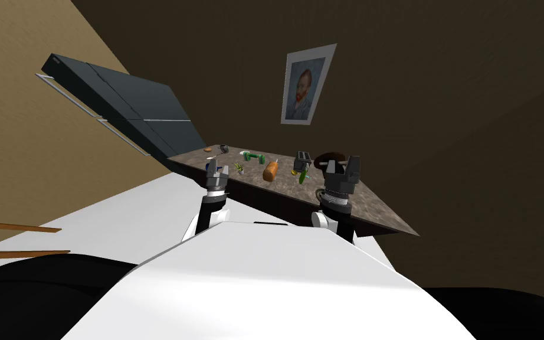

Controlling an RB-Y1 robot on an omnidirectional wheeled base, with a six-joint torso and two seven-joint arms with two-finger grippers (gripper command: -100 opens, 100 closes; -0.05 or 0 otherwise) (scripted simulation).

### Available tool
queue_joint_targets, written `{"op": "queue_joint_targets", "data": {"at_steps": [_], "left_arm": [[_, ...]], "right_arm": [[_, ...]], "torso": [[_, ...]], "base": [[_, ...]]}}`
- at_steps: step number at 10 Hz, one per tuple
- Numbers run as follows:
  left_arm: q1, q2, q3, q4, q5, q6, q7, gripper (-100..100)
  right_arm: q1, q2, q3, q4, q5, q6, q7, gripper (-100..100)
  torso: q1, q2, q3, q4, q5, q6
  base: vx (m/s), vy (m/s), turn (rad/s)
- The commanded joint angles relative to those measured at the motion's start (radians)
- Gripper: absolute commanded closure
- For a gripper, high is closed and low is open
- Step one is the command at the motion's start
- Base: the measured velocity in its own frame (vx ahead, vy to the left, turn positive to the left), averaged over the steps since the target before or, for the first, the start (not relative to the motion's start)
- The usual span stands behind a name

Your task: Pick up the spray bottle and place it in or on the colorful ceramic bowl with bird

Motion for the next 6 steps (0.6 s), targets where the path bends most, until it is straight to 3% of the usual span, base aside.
{"op": "queue_joint_targets", "data": {"at_steps": [1, 6], "left_arm": [[0.000, 0.000, 0.000, 0.000, 0.000, 0.000, 0.000, 0], [0.000, 0.000, 0.000, 0.000, 0.000, 0.000, 0.000, 0]], "right_arm": [[0.003, -0.045, -0.007, 0.019, 0.006, 0.022, 0.005, -100], [0.016, -0.157, -0.037, 0.107, 0.033, 0.120, 0.025, -100]], "torso": [[0.000, 0.000, 0.000, 0.000, 0.000, 0.000], [0.006, 0.000, 0.000, 0.000, 0.001, 0.000]], "base": [[0.001, 0.030, 0.022], [0.002, 0.088, 0.020]]}}
